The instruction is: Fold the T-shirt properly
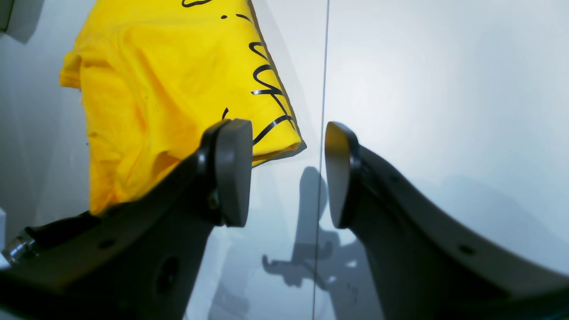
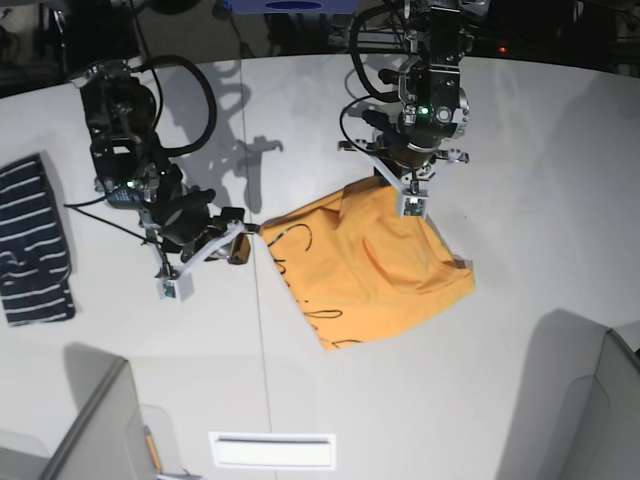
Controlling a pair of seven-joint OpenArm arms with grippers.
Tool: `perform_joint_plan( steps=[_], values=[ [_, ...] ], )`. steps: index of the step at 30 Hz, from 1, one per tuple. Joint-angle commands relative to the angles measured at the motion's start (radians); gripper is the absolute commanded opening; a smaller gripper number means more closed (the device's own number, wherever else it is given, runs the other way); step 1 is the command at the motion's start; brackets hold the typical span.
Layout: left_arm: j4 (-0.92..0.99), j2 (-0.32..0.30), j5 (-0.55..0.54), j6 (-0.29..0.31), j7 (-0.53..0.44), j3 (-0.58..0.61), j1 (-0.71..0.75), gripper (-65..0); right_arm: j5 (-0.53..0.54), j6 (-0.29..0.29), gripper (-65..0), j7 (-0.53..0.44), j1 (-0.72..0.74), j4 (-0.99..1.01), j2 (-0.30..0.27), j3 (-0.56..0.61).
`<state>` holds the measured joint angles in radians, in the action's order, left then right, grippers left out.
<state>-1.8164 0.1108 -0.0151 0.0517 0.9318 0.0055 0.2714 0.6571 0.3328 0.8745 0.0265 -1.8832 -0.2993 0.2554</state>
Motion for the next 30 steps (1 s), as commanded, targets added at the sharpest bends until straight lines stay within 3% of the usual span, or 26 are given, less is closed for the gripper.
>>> perform_joint_plan(
  steps=[1,2,5,9,14,16,18,19,22,30],
  values=[
    [-0.023,0.003,0.0,0.0,-0.01,0.001,-0.005,-61.2,0.005,-0.004,-39.9,-0.019,0.016,-0.016,-0.005,-0.006],
    [-0.026,0.003,0.0,0.0,-0.01,0.001,-0.005,-65.0,0.005,-0.004,-39.9,-0.019,0.016,-0.016,-0.005,-0.006],
    [-0.052,0.003,0.004,0.0,-0.009,0.001,0.016,-65.0,0.005,-0.004,-39.9,-0.019,0.016,-0.016,-0.005,0.005],
    [-0.07,0.003,0.004,0.0,-0.009,-0.002,0.025,-65.0,0.037,-0.004,-39.9,-0.027,0.066,-0.006,-0.004,0.126],
    [-0.079,-0.012,0.005,0.0,-0.009,-0.002,0.045,-65.0,0.04,-0.005,-40.4,-0.027,0.206,0.181,0.061,0.25],
    [-0.079,-0.027,0.004,0.0,-0.009,-0.002,0.05,-65.0,0.036,-0.008,-45.3,-0.028,0.244,0.265,0.09,0.276],
    [-0.079,-0.035,0.004,0.0,-0.009,-0.002,0.062,-65.0,0.034,-0.048,-60.5,-0.042,0.267,0.336,0.11,0.289],
    [-0.079,-0.035,0.004,0.0,-0.009,-0.002,0.065,-65.0,0.034,-0.077,-65.0,-0.061,0.272,0.363,0.117,0.287],
    [-0.107,-0.049,0.004,0.0,-0.009,-0.003,0.078,-65.0,0.034,-0.148,-65.0,-0.11,0.277,0.466,0.14,0.287],
    [-0.128,-0.062,0.005,0.0,-0.007,-0.003,0.098,-65.0,0.033,-0.151,-65.0,-0.12,0.281,0.623,0.182,0.289]
  ],
)
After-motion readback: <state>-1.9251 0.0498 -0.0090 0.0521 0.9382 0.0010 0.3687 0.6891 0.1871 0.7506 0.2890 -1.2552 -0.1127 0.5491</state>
